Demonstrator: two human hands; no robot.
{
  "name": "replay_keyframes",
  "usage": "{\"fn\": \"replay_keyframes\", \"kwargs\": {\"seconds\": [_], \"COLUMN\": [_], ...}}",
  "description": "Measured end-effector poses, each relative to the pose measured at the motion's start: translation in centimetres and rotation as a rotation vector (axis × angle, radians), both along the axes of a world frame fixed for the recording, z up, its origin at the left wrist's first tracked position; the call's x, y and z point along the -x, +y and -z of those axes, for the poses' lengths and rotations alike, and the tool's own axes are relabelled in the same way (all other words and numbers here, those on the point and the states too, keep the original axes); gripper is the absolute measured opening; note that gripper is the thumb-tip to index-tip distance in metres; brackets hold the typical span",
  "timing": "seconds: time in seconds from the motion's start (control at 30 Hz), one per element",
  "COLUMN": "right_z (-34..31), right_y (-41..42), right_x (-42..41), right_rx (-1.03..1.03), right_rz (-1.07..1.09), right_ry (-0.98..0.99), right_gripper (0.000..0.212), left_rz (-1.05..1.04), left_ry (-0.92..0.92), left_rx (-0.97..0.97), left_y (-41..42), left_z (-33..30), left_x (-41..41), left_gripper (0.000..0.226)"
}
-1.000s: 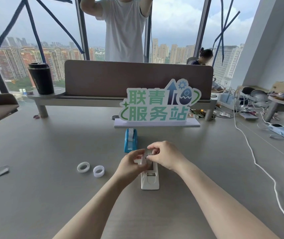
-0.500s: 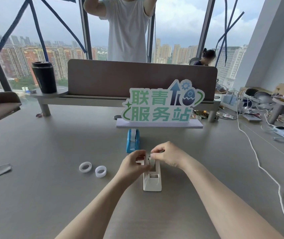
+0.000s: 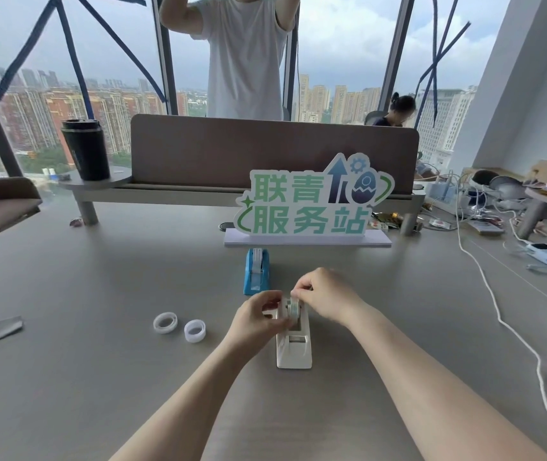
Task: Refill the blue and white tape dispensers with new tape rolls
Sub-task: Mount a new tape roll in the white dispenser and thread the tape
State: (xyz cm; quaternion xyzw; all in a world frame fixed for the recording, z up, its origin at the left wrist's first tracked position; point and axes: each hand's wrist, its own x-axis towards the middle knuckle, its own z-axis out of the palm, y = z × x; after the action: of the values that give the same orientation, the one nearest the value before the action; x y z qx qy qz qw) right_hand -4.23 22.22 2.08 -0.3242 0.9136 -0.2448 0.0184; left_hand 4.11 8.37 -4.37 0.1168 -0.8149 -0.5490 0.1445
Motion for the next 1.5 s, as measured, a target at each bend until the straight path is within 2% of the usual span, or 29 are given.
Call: {"fn": "replay_keyframes", "kwargs": {"seconds": [0.2,0.43,0.6,0.77,0.87,1.07,1.23,1.4,1.5], "right_z": [0.0,-0.2,0.0,-0.4,-0.8,-0.4,-0.1,-0.4,-0.8], "right_y": [0.0,0.6,0.8,1.2,1.3,1.3,1.3,1.1,0.7], "right_x": [0.7,1.3,1.1,0.5,0.1,-0.3,-0.5,-0.7,-0.7], "right_rx": [0.032,-0.044,0.019,0.035,-0.030,-0.053,-0.015,-0.049,-0.109], "right_rz": [-0.009,-0.033,-0.077,-0.106,-0.127,-0.147,-0.144,-0.137,-0.164], "right_ry": [-0.055,-0.295,-0.338,-0.261,-0.138,0.050,0.086,0.088,0.097], "right_gripper": [0.020,0.024,0.017,0.023,0.025,0.018,0.010,0.003,0.011], "left_rz": [0.018,0.081,0.128,0.117,0.126,0.124,0.111,0.117,0.119], "left_ry": [-0.041,-0.125,-0.128,-0.113,-0.105,-0.068,-0.046,-0.052,-0.055], "left_rx": [-0.033,-0.107,-0.176,-0.170,-0.182,-0.152,-0.096,-0.085,-0.072], "left_y": [0.1,-0.2,-0.5,-0.5,-0.4,-0.4,-0.3,-0.2,-0.3], "left_z": [-0.3,-0.9,-0.6,-0.6,-0.4,0.0,0.0,-0.4,-0.3], "left_x": [0.1,0.8,0.6,0.7,0.8,0.7,0.6,0.5,0.5], "left_gripper": [0.050,0.066,0.072,0.059,0.054,0.046,0.037,0.038,0.039]}}
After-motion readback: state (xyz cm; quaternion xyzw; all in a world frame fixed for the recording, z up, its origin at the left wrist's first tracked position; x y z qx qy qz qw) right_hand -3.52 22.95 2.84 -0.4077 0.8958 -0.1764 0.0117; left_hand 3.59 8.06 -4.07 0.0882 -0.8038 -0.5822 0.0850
